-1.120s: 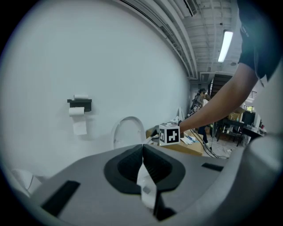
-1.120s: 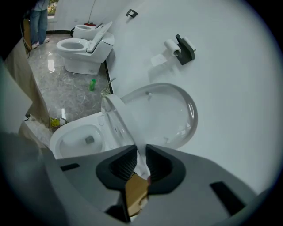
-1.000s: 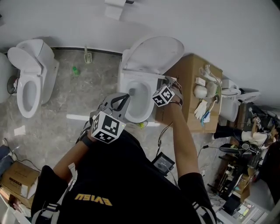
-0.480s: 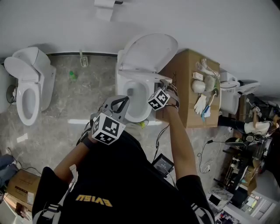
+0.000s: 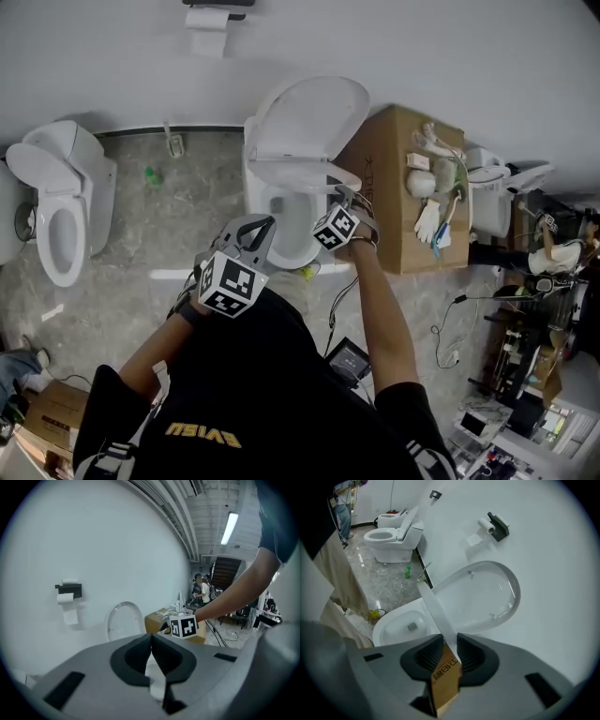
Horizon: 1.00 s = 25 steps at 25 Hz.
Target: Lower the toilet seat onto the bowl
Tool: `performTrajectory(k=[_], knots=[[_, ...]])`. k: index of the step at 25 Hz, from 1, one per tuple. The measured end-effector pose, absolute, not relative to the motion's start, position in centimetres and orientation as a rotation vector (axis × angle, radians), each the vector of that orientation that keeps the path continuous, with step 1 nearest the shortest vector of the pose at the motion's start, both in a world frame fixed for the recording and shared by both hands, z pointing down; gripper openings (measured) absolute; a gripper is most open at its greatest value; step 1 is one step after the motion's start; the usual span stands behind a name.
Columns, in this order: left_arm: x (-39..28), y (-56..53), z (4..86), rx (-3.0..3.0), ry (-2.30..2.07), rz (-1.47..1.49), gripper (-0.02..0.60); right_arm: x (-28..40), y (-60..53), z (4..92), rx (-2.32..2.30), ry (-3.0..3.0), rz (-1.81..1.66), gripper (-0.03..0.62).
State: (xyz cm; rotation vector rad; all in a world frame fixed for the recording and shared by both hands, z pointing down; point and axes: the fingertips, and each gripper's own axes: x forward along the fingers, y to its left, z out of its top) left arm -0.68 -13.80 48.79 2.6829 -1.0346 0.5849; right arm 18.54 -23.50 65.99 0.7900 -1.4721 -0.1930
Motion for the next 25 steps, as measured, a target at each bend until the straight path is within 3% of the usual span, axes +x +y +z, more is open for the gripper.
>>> performTrajectory(k=[25], knots=[[-0.5,-12.9,49.4,2.667,-1.026,0.594,0.012,19.4,-19.2,68.0,0.736,-1.517,-0.133,0.095]])
